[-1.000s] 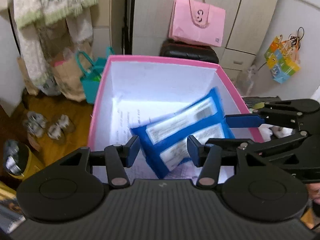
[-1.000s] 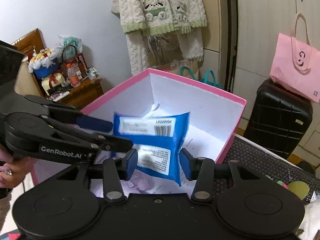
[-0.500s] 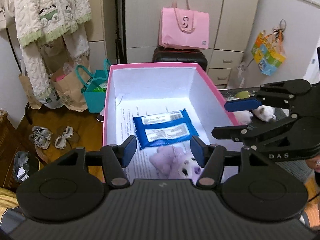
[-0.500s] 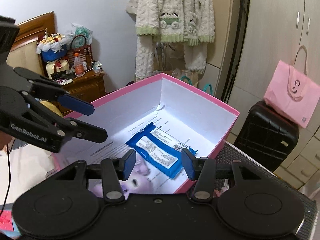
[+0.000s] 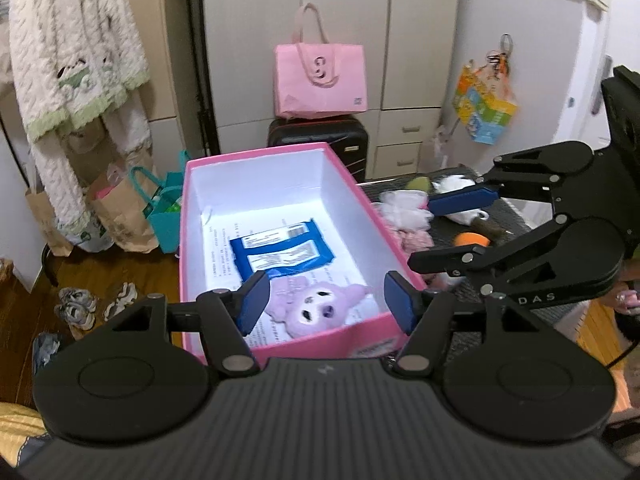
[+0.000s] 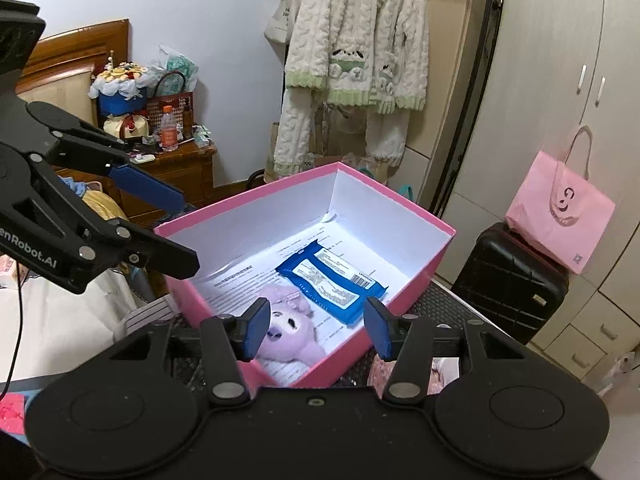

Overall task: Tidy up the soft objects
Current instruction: 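Move the left tool back toward the white tissue pack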

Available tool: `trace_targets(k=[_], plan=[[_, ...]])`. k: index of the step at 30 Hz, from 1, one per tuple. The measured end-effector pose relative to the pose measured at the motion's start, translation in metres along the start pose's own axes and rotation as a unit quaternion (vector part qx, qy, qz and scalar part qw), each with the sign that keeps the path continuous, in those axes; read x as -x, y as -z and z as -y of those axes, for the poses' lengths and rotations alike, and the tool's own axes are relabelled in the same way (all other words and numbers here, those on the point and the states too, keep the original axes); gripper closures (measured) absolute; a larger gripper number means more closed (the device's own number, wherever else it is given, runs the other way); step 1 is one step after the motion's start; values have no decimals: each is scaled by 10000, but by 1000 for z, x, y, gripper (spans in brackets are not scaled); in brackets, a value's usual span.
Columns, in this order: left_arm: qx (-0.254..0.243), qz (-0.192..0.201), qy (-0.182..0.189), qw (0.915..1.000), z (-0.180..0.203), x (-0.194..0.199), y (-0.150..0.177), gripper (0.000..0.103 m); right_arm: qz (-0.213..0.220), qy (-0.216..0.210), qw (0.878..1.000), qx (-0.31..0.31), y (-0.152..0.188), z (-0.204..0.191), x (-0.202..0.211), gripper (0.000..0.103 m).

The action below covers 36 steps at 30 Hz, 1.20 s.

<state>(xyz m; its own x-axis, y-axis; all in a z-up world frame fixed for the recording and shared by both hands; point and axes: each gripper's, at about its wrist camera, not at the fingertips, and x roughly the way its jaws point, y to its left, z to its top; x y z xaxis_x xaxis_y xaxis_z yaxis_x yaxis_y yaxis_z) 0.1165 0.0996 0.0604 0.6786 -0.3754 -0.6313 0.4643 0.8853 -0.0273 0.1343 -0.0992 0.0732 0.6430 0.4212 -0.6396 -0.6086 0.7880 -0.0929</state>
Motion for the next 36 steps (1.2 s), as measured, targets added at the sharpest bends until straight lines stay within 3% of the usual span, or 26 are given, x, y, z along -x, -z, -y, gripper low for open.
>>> trace_targets(k=[11, 19, 27, 36], plan=[[-432, -89, 210, 9988, 46, 16, 13, 39, 254, 97, 9995, 182, 33, -10, 63, 42], [-675, -259, 547, 9959, 79, 6, 19, 39, 411, 311, 9982, -299, 82, 16, 96, 41], [-830, -360, 799, 9927, 111, -22, 21, 39, 315, 476, 9951, -811, 125, 51, 105, 41], [-1252, -245, 846, 9882, 150, -49, 19, 39, 177, 320, 9942, -1007, 156, 84, 88, 40]])
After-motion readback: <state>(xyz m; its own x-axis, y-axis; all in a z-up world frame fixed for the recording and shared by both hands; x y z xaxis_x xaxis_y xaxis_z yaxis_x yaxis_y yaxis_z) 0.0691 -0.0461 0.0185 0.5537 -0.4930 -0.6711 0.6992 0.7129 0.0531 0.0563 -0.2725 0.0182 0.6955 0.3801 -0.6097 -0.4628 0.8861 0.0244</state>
